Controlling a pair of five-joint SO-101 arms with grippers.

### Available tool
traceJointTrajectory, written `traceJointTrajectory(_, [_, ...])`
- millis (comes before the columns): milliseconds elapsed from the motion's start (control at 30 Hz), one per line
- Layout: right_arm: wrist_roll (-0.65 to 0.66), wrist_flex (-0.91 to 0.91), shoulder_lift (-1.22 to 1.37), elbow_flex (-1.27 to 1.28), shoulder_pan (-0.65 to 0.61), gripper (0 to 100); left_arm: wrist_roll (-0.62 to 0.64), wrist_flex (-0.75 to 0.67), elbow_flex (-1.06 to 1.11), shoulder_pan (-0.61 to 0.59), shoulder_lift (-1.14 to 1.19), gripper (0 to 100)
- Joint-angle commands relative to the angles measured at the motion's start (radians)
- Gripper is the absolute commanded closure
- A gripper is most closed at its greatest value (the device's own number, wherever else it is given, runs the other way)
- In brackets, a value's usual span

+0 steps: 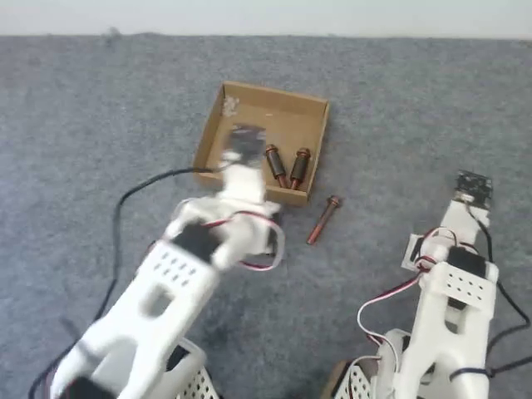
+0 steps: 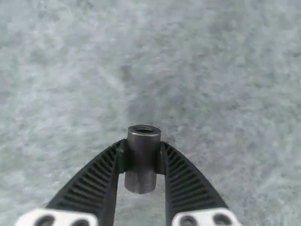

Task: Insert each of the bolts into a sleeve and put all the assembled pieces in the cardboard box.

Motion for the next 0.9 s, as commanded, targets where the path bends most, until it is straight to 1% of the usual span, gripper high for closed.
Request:
traceJointTrajectory(0, [-0.014, -0.021, -0.033, -0.009, 0.025, 99.1, 0.008, -0.003, -0.18, 0.106, 0.178, 98])
traceJointTrajectory(100, [-0.014, -0.022, -0.033, -0.006, 0.022, 99.1, 0.008, -0.003, -0.286, 0.155, 0.318, 98])
traceJointTrajectory(233, [-0.014, -0.022, -0.033, -0.006, 0.022, 99.1, 0.008, -0.003, -0.424, 0.186, 0.483, 98])
traceJointTrajectory(400, [-0.014, -0.028, -0.033, 0.002, 0.021, 99.1, 0.008, 0.005, -0.578, 0.187, 0.663, 98])
traceJointTrajectory(567, [-0.014, -0.028, -0.033, 0.002, 0.021, 99.1, 0.008, 0.005, -0.654, 0.178, 0.778, 98])
traceJointTrajectory(633, [-0.014, -0.028, -0.033, 0.002, 0.021, 99.1, 0.008, 0.005, -0.68, 0.158, 0.806, 95])
traceJointTrajectory(767, [-0.014, -0.03, -0.033, 0.002, 0.021, 99.1, 0.008, 0.005, -0.702, 0.107, 0.836, 85])
traceJointTrajectory(867, [-0.014, -0.03, -0.033, 0.002, 0.019, 99.1, 0.008, 0.005, -0.702, 0.1, 0.845, 84])
